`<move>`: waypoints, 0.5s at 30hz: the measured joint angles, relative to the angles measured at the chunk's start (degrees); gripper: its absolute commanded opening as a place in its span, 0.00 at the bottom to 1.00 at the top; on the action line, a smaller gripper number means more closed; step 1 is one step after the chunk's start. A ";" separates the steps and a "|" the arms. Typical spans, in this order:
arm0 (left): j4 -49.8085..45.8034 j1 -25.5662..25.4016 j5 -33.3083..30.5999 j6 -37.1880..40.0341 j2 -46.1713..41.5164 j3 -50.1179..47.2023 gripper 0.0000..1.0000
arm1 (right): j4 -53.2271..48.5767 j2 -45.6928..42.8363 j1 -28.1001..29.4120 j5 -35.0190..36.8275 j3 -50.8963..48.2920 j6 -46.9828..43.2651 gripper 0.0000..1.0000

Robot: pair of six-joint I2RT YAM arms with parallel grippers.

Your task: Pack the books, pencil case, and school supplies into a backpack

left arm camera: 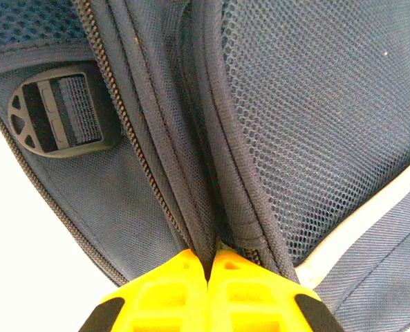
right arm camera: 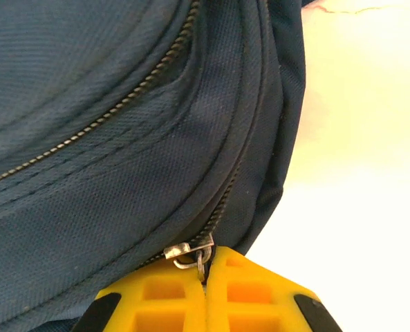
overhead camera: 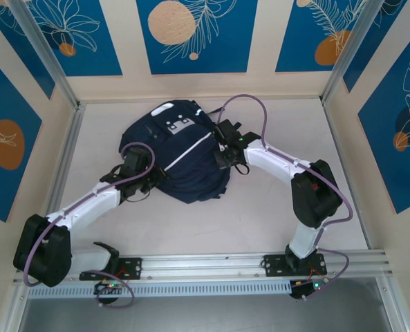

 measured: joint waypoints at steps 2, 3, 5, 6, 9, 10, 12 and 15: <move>-1.16 0.20 0.02 1.49 0.09 0.52 0.00 | -0.09 -0.39 0.13 -0.72 -0.26 -0.11 0.00; -2.08 0.46 0.04 2.36 0.26 1.01 0.00 | 0.07 -0.96 0.44 -0.81 -0.96 0.11 0.00; -4.22 1.16 0.07 4.07 0.79 2.01 0.00 | 0.44 -2.91 1.60 -0.94 -3.30 1.03 0.00; -5.57 1.73 0.09 5.14 1.27 2.67 0.00 | 0.83 -4.22 2.40 -1.07 -4.94 1.70 0.00; -8.94 3.45 0.46 7.85 2.99 4.74 0.00 | 1.22 -8.87 5.38 -2.08 -10.12 4.61 0.00; -9.90 3.91 0.46 8.48 3.54 5.51 0.00 | 1.22 -10.12 6.40 -2.32 -11.39 5.60 0.00; -11.78 4.81 -0.15 9.60 4.57 7.15 0.00 | 1.09 -12.44 9.33 -3.19 -13.64 8.31 0.00; -14.14 5.46 -3.13 10.43 4.79 8.90 0.06 | 1.09 -13.44 13.40 -4.85 -14.53 11.80 0.00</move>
